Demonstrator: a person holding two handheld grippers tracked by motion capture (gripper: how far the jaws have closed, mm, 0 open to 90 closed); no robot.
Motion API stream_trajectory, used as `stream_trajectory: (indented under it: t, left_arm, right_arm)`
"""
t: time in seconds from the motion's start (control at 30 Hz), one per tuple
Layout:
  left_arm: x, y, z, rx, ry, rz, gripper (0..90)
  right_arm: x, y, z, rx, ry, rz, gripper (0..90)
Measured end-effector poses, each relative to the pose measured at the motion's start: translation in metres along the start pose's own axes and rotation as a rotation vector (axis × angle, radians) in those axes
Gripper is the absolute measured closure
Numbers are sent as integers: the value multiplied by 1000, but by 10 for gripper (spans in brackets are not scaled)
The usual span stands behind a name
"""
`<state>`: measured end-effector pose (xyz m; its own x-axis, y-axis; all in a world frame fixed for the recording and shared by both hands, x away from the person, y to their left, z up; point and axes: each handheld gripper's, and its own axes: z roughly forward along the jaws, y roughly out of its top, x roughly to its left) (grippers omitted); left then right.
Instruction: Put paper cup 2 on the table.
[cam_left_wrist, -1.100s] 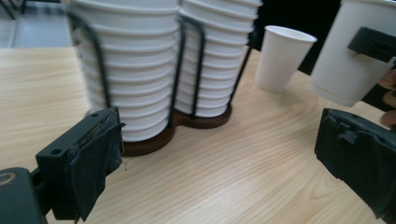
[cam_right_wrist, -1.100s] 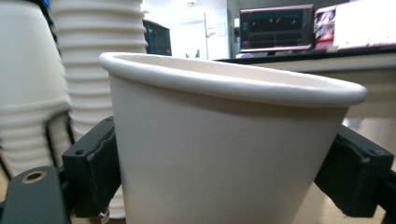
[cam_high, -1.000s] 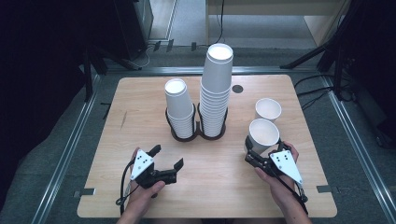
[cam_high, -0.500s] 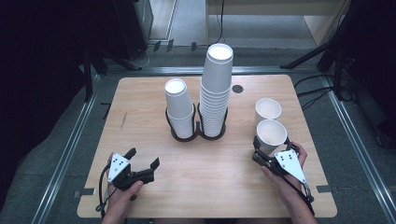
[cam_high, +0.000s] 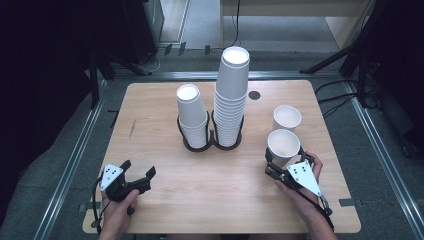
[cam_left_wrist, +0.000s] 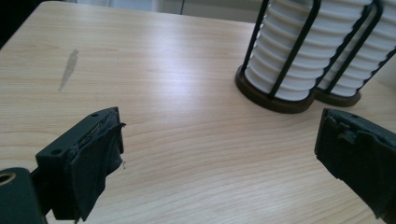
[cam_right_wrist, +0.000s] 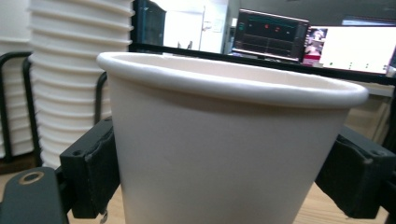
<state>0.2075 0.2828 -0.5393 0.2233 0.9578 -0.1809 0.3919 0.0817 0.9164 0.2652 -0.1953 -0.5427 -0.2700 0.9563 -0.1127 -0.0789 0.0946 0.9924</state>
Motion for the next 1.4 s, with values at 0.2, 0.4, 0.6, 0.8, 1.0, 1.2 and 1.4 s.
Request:
stream_trajectory:
  t: [0.2, 0.4, 0.6, 0.8, 1.0, 1.2, 1.4]
  left_arm:
    - [11, -2, -4, 1, 25, -26, 13]
    - [18, -3, -8, 0, 27, -68, 13]
    - [19, -4, -9, 0, 27, -67, 13]
    - [20, -5, -8, 8, 30, -60, 13]
    - [20, -5, -8, 9, 28, -61, 13]
    - [19, -5, -8, 10, 27, -59, 13]
    - [19, -6, -7, 13, 26, -55, 13]
  right_arm:
    - [9, -2, 4, 11, 19, -6, 114]
    - [12, -7, 9, 46, 18, -2, 113]
    - [13, -9, 12, 67, 28, -3, 113]
    - [16, -13, 14, 99, 36, -14, 112]
    - [17, -13, 15, 125, 51, -4, 111]
    - [16, -11, 16, 175, 64, -3, 111]
    - [17, -10, 16, 196, 83, 10, 109]
